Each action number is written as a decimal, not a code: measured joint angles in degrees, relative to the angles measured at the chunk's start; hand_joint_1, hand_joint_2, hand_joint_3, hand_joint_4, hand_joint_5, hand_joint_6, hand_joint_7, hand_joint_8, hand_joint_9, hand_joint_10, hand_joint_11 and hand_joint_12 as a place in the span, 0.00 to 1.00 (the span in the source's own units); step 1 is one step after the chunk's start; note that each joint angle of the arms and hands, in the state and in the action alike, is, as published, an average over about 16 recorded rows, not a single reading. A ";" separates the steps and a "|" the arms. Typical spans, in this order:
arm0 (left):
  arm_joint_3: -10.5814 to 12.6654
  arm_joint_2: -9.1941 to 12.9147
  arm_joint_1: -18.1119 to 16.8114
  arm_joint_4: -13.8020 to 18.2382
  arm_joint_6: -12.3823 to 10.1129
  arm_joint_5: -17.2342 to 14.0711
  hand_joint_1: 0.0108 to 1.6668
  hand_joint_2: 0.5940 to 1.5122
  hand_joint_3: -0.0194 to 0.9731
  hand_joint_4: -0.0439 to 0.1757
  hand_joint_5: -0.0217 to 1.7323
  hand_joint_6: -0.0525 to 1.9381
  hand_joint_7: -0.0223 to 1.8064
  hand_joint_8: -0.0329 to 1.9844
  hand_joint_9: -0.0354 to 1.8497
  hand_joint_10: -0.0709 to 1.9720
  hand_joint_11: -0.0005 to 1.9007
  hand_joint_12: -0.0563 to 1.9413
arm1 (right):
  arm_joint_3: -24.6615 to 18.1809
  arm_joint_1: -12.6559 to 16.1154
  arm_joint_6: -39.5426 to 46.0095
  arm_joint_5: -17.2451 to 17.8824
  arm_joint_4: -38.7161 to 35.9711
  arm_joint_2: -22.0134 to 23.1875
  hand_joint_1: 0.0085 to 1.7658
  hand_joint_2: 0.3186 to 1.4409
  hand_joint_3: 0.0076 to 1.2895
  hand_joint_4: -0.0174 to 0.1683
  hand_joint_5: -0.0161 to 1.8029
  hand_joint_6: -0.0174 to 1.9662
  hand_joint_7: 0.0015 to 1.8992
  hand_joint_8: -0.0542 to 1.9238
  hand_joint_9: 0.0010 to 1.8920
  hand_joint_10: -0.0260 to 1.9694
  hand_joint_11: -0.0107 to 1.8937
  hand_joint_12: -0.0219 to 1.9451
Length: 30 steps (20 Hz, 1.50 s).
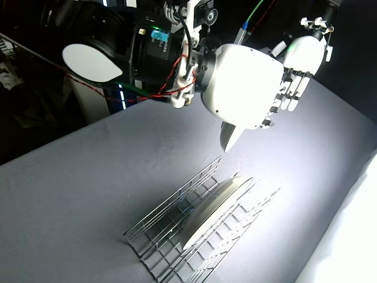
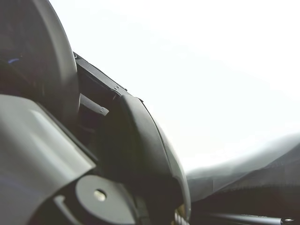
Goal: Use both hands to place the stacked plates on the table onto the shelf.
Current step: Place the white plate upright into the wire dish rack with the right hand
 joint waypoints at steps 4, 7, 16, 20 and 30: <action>-0.16 0.00 -0.01 0.16 -0.04 -0.14 0.00 0.53 0.04 0.20 0.02 0.03 0.02 0.02 0.03 0.04 0.01 0.03 | 0.57 -0.05 -0.30 -0.38 -0.02 1.43 0.79 0.54 0.00 0.07 0.58 0.44 0.62 0.32 0.56 0.48 0.46 0.56; -0.27 0.00 -0.07 0.27 -0.08 -0.24 0.00 0.53 0.04 0.20 0.02 0.03 0.02 0.02 0.03 0.04 0.01 0.03 | 0.97 -0.24 -0.52 -0.64 -0.17 2.61 0.79 0.54 0.00 0.07 0.58 0.43 0.62 0.32 0.56 0.47 0.45 0.57; -0.34 0.00 -0.41 0.35 -0.14 -0.66 0.00 0.52 0.04 0.20 0.02 0.03 0.02 0.02 0.03 0.04 0.01 0.03 | 1.27 -1.38 -1.02 -1.09 -1.20 6.22 0.79 0.55 0.00 0.07 0.58 0.42 0.61 0.33 0.56 0.47 0.44 0.58; -0.38 0.00 -0.61 0.35 -0.16 -0.84 0.00 0.52 0.04 0.20 0.02 0.03 0.02 0.02 0.03 0.04 0.01 0.03 | 1.33 -2.24 -1.14 -0.97 -2.06 7.42 0.79 0.55 0.01 0.07 0.58 0.42 0.61 0.33 0.56 0.47 0.44 0.58; -0.75 0.00 -0.83 0.37 -0.18 -1.19 0.00 0.53 0.04 0.20 0.02 0.03 0.02 0.02 0.03 0.04 0.01 0.03 | 1.40 -4.82 -1.28 0.46 -4.53 8.83 0.79 0.55 0.01 0.06 0.58 0.41 0.60 0.35 0.56 0.48 0.44 0.58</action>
